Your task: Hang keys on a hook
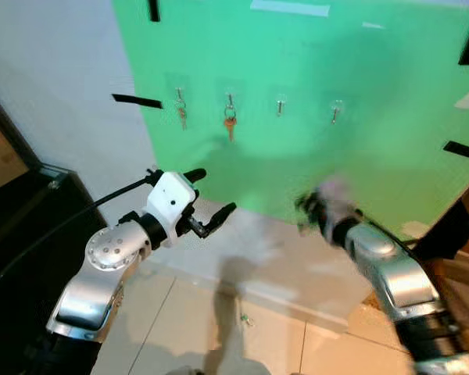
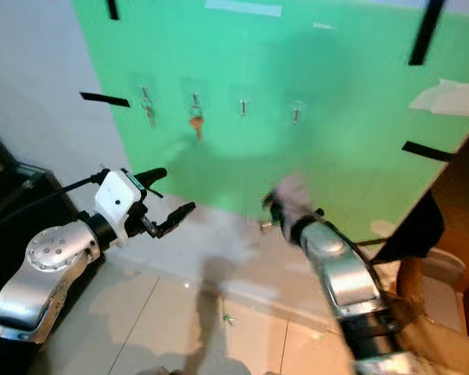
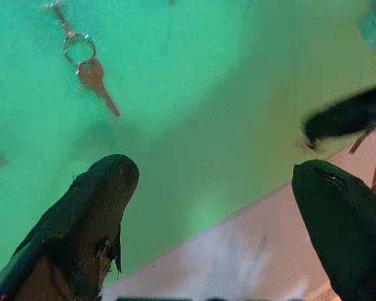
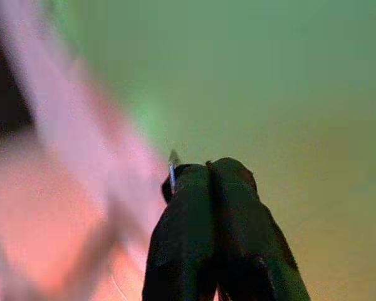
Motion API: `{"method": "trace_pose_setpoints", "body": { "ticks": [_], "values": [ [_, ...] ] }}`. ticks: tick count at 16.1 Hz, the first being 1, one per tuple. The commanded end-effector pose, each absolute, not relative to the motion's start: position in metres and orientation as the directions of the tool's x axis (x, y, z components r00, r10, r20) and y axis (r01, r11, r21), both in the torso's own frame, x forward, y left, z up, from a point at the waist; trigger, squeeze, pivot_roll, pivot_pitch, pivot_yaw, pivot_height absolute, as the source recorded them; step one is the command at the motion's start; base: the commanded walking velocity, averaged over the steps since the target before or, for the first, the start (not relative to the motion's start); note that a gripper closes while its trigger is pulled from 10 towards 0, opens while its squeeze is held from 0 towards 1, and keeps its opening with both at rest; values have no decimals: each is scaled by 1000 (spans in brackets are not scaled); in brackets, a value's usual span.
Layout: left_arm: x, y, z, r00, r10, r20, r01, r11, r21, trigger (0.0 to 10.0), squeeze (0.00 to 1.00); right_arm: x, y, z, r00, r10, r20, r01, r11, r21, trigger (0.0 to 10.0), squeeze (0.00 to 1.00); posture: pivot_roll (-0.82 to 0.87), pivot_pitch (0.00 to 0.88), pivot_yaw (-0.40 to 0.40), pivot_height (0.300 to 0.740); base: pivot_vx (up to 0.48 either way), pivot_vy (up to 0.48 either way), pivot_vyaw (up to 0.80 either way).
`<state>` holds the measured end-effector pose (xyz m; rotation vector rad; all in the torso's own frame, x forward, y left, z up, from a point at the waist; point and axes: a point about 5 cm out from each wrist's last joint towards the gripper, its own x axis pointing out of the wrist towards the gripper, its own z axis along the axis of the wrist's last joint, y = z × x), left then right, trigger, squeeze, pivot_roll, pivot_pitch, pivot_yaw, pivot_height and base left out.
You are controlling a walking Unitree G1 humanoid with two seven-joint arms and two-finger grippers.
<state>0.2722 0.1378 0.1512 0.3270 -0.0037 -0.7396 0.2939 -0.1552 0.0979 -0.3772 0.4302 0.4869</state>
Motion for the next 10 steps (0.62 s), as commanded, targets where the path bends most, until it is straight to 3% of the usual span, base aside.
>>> {"method": "trace_pose_setpoints", "body": {
  "ticks": [1, 2, 3, 5, 6, 7, 8, 9, 10],
  "values": [
    [273, 139, 148, 732, -666, -146, 673, 672, 309, 10000, 176, 281, -137, 100, 696, 520, -495, -604, 797, -11, 10000, 0, -76, 0, 29, 740, 0, 0, 0],
    [272, 140, 146, 729, -666, -158, 678, 668, 307, 10000, 176, 280, -144, 95, 688, 468, -555, -609, 788, -90, 10000, 0, -76, 0, 29, 740, 0, 0, 0],
    [272, 142, 144, 723, -668, -177, 686, 663, 301, 10000, 176, 278, -154, 85, 665, 388, -638, -666, 694, -273, 10000, 0, -75, 0, 28, 740, 0, 0, 0],
    [268, 145, 139, 696, -678, -236, 717, 644, 265, 10000, 169, 278, -134, 105, 655, 581, -484, -621, 778, 94, 10000, 0, -74, 0, 28, 740, 0, 0, 0],
    [261, 150, 134, 642, -706, -300, 766, 607, 210, 10000, 173, 283, -155, 92, 674, 377, -635, -641, 727, -249, 10000, 0, -71, 0, 26, 740, 0, 0, 0],
    [258, 152, 133, 615, -716, -331, 786, 589, 187, 10000, 173, 282, -150, 95, 661, 426, -618, -640, 749, -169, 10000, 0, -72, 0, 26, 740, 0, 0, 0],
    [253, 157, 131, 585, -723, -368, 807, 567, 168, 10000, 169, 286, -142, 109, 688, 494, -531, -584, 812, -1, 10000, 0, -70, 0, 25, 740, 0, 0, 0],
    [252, 162, 131, 575, -720, -389, 813, 554, 177, 10000, 169, 292, -147, 113, 723, 428, -542, -577, 806, -132, 10000, 0, -67, 0, 23, 740, 0, 0, 0],
    [251, 164, 131, 576, -717, -393, 813, 554, 182, 10000, 169, 297, -140, 123, 742, 485, -463, -554, 833, -14, 10000, 0, -62, 0, 20, 740, 0, 0, 0]
  ]
}}
